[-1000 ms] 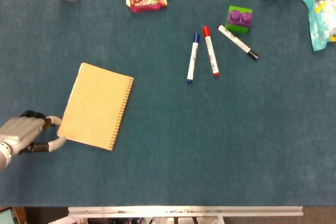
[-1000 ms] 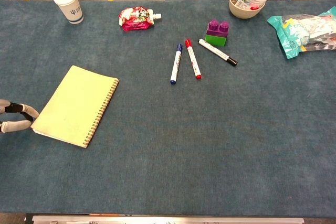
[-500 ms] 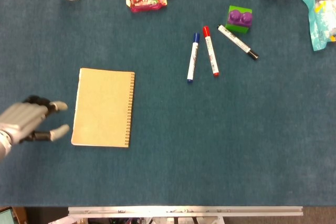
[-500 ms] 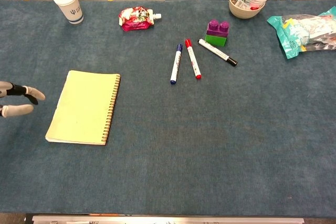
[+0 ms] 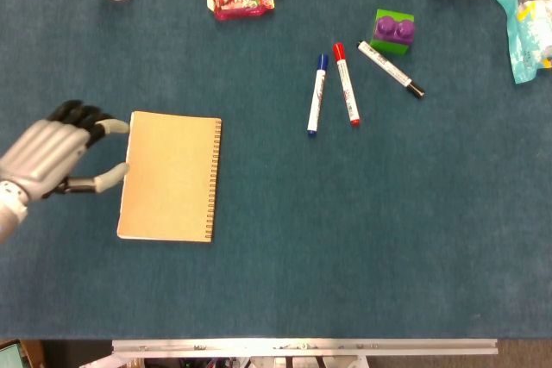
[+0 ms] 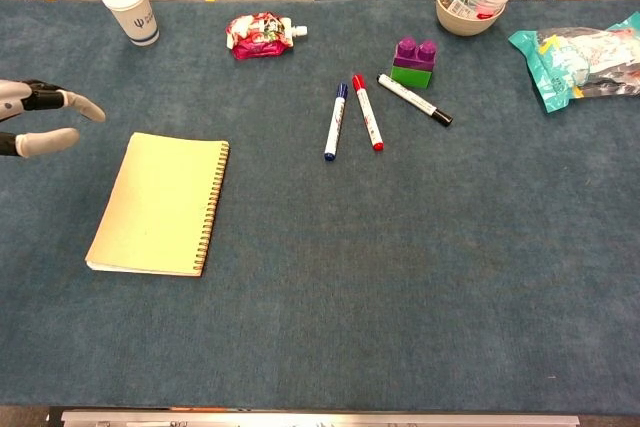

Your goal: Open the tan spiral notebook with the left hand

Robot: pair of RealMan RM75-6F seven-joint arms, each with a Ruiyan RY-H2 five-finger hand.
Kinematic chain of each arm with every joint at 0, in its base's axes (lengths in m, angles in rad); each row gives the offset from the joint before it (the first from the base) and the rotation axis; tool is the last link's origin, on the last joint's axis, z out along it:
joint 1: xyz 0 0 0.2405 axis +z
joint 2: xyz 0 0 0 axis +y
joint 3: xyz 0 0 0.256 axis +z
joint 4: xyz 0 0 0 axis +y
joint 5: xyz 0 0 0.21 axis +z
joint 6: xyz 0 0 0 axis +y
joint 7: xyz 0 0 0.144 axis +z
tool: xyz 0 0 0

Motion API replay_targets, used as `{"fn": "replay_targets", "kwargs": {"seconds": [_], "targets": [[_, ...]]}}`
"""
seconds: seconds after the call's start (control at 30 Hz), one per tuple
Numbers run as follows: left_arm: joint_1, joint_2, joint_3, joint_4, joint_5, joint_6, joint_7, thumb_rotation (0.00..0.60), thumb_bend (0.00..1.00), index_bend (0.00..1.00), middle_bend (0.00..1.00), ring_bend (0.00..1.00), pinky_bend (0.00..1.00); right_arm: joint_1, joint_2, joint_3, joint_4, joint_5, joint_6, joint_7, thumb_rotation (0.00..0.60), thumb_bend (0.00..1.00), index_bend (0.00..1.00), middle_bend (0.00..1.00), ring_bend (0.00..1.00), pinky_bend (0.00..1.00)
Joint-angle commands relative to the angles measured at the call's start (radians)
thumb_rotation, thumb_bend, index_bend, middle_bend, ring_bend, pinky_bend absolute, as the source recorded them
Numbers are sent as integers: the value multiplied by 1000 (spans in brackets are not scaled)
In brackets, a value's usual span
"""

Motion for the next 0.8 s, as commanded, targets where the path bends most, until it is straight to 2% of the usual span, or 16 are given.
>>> {"fn": "replay_targets", "kwargs": {"seconds": [0.03,0.17,0.37,0.5,0.8], "targets": [[-53,-76,-11,91,124,38,-124,0,263,195,173,94,40,-3,1,-1,-4,3,2,-5,600,394,363,373,234,291],[-125,-115,1,130,196,-1,-169,0,262,202,173,92,34,-6,3,-3,-12,7,3,-17,600,394,363,373,235,291],[-199,-183,12,150,230,-62,-127,0,262,218,172,64,29,-9,5,-1,-22,12,6,-31,600,394,363,373,234,291],[-228,-224,18,158,220,-100,-81,0,262,222,171,62,29,-9,6,-1,-24,18,3,-35,600,395,363,373,235,291],[-262,-294,17,178,124,-183,10,0,262,219,159,32,24,-7,4,1,-20,24,-4,-37,600,394,363,373,234,291]]}}
